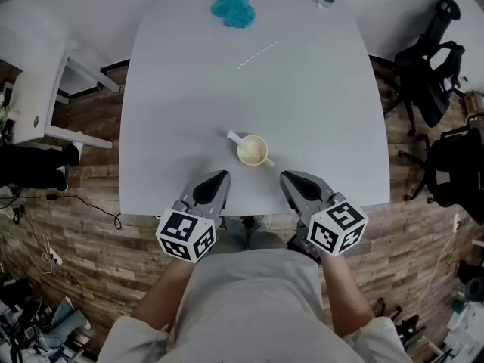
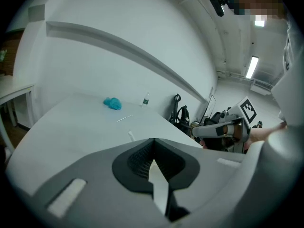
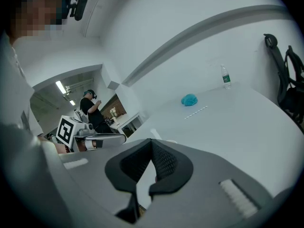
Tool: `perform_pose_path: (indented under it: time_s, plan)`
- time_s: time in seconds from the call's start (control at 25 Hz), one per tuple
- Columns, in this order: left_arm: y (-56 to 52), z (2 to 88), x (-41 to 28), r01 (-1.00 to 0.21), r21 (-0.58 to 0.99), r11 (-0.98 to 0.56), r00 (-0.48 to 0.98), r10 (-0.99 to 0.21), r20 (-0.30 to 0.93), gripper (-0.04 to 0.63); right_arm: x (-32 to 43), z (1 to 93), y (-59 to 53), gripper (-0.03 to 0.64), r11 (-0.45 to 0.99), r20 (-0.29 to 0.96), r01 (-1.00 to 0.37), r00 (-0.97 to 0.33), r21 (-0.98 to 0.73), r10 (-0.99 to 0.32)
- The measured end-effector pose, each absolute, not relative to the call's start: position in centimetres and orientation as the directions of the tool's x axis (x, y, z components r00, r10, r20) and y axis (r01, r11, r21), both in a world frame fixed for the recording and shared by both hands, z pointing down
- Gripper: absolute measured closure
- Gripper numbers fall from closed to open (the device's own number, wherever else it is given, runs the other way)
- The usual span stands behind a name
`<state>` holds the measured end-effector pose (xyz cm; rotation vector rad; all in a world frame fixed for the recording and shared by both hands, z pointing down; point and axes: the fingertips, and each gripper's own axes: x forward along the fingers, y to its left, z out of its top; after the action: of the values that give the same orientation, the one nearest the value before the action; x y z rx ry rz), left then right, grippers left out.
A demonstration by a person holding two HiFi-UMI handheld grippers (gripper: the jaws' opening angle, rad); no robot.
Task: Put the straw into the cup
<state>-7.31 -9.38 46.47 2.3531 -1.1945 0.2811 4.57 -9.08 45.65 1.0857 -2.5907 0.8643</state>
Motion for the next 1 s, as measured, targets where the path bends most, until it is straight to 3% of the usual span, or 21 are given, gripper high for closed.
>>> perform_pose_path:
  time_s: [1.0]
  plan:
    - [-7.6, 43.6, -7.4, -0.801, 0.263, -0.538, 0.598, -0.691, 0.407, 0.578, 3.4, 41.1, -8.8, 0.612, 0.626, 0.325, -0.691, -0.723, -0.363, -0.61]
